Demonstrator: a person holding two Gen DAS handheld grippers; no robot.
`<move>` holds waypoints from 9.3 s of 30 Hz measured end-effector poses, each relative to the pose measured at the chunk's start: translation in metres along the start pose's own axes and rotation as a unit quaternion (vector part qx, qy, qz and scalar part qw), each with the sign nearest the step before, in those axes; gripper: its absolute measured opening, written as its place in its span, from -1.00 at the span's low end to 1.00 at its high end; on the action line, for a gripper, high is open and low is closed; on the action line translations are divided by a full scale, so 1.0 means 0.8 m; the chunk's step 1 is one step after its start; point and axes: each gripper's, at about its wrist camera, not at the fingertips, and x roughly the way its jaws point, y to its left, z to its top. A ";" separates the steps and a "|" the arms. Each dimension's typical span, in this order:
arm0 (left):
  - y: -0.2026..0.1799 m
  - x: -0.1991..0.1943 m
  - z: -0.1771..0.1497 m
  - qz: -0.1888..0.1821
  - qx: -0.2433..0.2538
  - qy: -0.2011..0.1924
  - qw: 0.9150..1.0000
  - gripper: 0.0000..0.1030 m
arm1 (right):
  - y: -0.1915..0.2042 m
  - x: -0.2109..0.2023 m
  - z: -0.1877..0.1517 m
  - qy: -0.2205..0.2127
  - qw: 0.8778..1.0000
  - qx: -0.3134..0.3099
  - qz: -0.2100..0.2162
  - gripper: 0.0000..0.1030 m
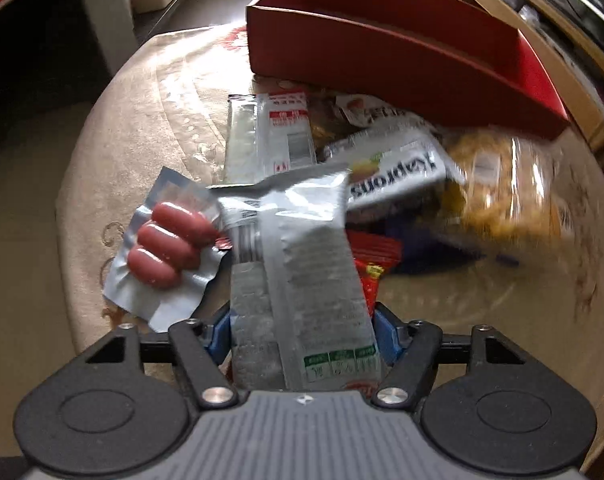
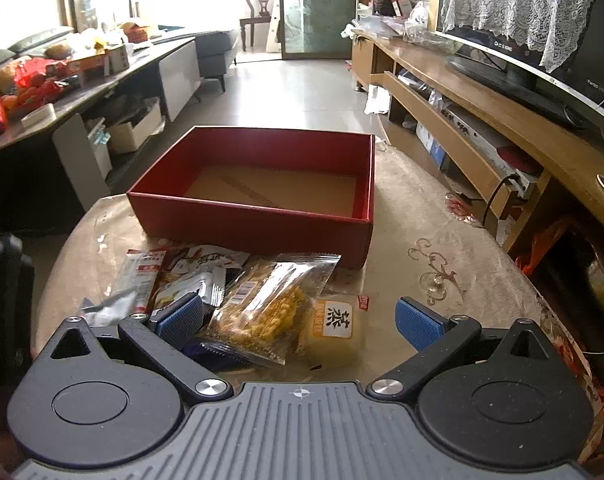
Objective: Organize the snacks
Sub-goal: 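Grasp the silver-white stick packet with the left gripper while the right gripper approaches the clear snack bag, then grasp and lift the clear bag of yellow puffed snacks with the right gripper, then carry the silver packet with the left gripper while the right gripper carries the clear bag to the red box, then open the left gripper over the red box while the right gripper releases the clear bag inside, then move both open grippers back to the snack pile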
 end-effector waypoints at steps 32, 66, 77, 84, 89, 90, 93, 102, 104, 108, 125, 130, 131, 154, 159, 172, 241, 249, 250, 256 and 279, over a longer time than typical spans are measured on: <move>0.009 -0.027 -0.003 -0.066 0.004 -0.004 0.998 0.29 | 0.017 0.102 0.027 0.103 0.994 0.006 -0.021 0.97; 0.037 -0.034 -0.011 -0.110 -0.069 0.003 0.992 0.03 | -0.043 0.053 -0.033 0.129 0.988 0.002 0.083 -0.07; 0.028 -0.027 -0.006 -0.073 -0.063 -0.008 0.995 0.12 | -0.055 0.050 -0.044 0.138 0.987 0.023 0.082 -0.05; 0.038 -0.011 0.008 -0.037 -0.112 -0.020 0.993 0.14 | -0.045 0.066 -0.050 0.155 0.986 0.008 0.065 0.48; 0.042 -0.010 0.011 -0.038 -0.121 -0.021 0.992 0.08 | -0.040 0.082 -0.050 0.168 0.984 0.018 0.056 0.72; 0.039 -0.010 0.012 -0.032 -0.114 -0.024 0.993 0.02 | -0.039 0.083 -0.049 0.169 0.984 0.022 0.055 0.72; 0.034 -0.014 0.012 -0.033 -0.099 -0.028 0.994 -0.10 | -0.029 0.091 -0.051 0.166 0.985 0.015 0.045 0.73; 0.032 -0.041 0.006 -0.064 -0.075 -0.043 0.994 -0.14 | -0.032 0.077 -0.054 0.157 0.986 0.010 0.062 0.03; 0.028 -0.044 0.005 -0.074 -0.071 -0.042 0.994 -0.14 | -0.038 0.068 -0.058 0.158 0.985 0.020 0.070 -0.02; 0.019 -0.050 0.003 -0.093 -0.061 -0.040 0.993 -0.14 | -0.046 0.055 -0.064 0.151 0.986 0.032 0.067 -0.07; 0.003 -0.044 -0.001 -0.114 -0.043 -0.019 0.992 -0.14 | -0.027 0.087 -0.069 0.172 0.985 0.019 0.023 0.42; 0.002 -0.044 -0.002 -0.117 -0.042 -0.015 0.992 -0.14 | -0.034 0.072 -0.067 0.169 0.982 0.043 0.073 -0.10; 0.001 -0.046 -0.002 -0.118 -0.039 -0.018 0.992 -0.14 | -0.035 0.064 -0.066 0.164 0.982 0.045 0.077 -0.16; -0.028 -0.065 0.018 -0.098 -0.008 -0.059 0.993 -0.14 | -0.031 0.019 -0.022 0.083 0.992 0.038 0.089 -0.26; -0.034 -0.067 0.027 -0.087 0.001 -0.069 0.994 -0.14 | -0.029 0.019 -0.013 0.073 0.994 0.029 0.076 -0.26; -0.052 -0.074 0.054 -0.069 0.023 -0.095 0.993 -0.14 | -0.027 0.021 0.013 0.050 0.996 0.019 0.067 -0.26; -0.118 0.093 0.269 0.046 0.052 -0.133 0.989 -0.10 | -0.044 0.237 0.134 0.037 0.997 0.031 0.059 -0.20; -0.106 0.075 0.273 0.042 0.033 -0.137 0.989 0.16 | -0.050 0.223 0.141 0.019 0.999 0.022 0.037 0.33; -0.105 0.071 0.273 0.040 0.031 -0.140 0.989 0.17 | -0.053 0.221 0.142 0.017 0.999 0.025 0.040 0.33; -0.106 0.049 0.266 0.034 0.038 -0.148 0.988 0.18 | -0.056 0.201 0.146 -0.001 0.999 0.023 0.037 0.33; -0.037 -0.012 0.198 0.009 0.013 -0.107 0.994 0.20 | -0.051 0.121 0.123 0.013 1.000 0.009 0.013 0.40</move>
